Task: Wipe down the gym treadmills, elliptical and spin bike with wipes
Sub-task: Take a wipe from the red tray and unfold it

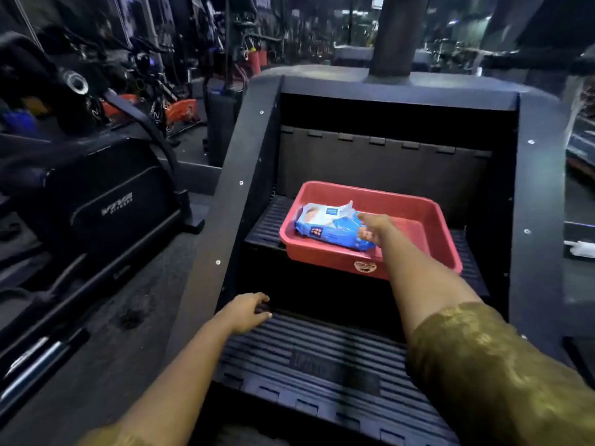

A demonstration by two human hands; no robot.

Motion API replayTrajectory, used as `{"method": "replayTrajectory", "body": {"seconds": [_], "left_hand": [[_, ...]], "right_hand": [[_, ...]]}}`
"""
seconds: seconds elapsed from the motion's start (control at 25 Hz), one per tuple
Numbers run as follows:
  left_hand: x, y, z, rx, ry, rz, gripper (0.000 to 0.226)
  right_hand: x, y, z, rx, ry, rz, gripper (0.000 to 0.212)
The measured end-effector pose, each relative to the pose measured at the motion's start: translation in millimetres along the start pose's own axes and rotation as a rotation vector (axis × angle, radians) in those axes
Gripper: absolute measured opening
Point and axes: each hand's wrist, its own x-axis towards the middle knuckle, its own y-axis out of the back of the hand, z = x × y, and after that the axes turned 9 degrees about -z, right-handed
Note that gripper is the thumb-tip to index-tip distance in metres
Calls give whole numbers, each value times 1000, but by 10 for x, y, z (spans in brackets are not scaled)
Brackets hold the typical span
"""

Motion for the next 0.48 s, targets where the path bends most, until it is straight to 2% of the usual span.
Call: {"method": "replayTrajectory", "body": {"seconds": [0.08,0.2,0.28,0.36,0.48], "left_hand": [[86,29,-43,-13,8,4,49],[211,27,-157,13,44,0,51],[279,16,-209,30,59,-15,52],[332,18,-211,32,61,-16,53],[409,8,-131,26,49,-32,53]], "right_hand": [[41,-75,-22,39,-50,-72,18],[52,-120,15,98,15,-173,16],[131,-129,-21,77,-10,-127,7],[216,-126,-36,87,-56,-65,15],[207,-71,-76,278,21,24,24]]}}
